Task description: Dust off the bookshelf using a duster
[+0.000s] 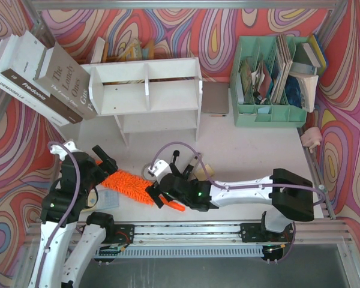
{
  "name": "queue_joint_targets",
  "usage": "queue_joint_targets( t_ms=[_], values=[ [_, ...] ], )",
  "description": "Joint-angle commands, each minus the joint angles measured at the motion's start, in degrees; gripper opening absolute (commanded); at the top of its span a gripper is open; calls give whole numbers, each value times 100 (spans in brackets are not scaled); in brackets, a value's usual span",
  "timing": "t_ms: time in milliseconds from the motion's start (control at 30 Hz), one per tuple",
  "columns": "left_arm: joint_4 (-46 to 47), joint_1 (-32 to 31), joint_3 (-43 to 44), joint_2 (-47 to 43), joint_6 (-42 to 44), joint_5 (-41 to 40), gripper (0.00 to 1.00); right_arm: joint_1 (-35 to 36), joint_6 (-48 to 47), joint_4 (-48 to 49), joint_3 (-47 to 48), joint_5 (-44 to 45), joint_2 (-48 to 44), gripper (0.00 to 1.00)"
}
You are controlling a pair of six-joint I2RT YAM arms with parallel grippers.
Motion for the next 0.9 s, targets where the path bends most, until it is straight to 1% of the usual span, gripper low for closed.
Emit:
queue_joint_targets(
  t_ms=[0, 100, 167, 200, 233, 267, 433, 700, 867],
  values=[
    [99, 34, -173, -162, -88, -233, 98, 107, -151, 144, 354, -48, 123, 82],
    [16, 32, -190, -240, -161, -647, 98, 187, -182, 26, 532, -62, 457, 81],
    [-35, 30, -170, -276, -194, -763, 98, 233, -190, 15, 636, -55, 643, 81],
    [-43, 31, -159, -274, -190, -733, 98, 237, -211, 7, 691, -93, 734, 83],
    [-58, 32, -136, -262, -181, -697, 98, 232, -248, -4, 762, -157, 824, 96],
    [-95, 29, -116, -238, -176, -676, 98, 244, -304, -26, 867, -222, 908, 98],
    [-143, 28, -52, -151, -133, -645, 98, 249, -439, -81, 1159, -281, 1343, 99],
    [-88, 28, -70, -209, -79, -552, 98, 251, -533, -295, 1551, -174, 1915, 90],
    [-60, 27, -74, -209, -53, -511, 98, 253, -480, -428, 1704, -193, 2165, 81]
  ],
)
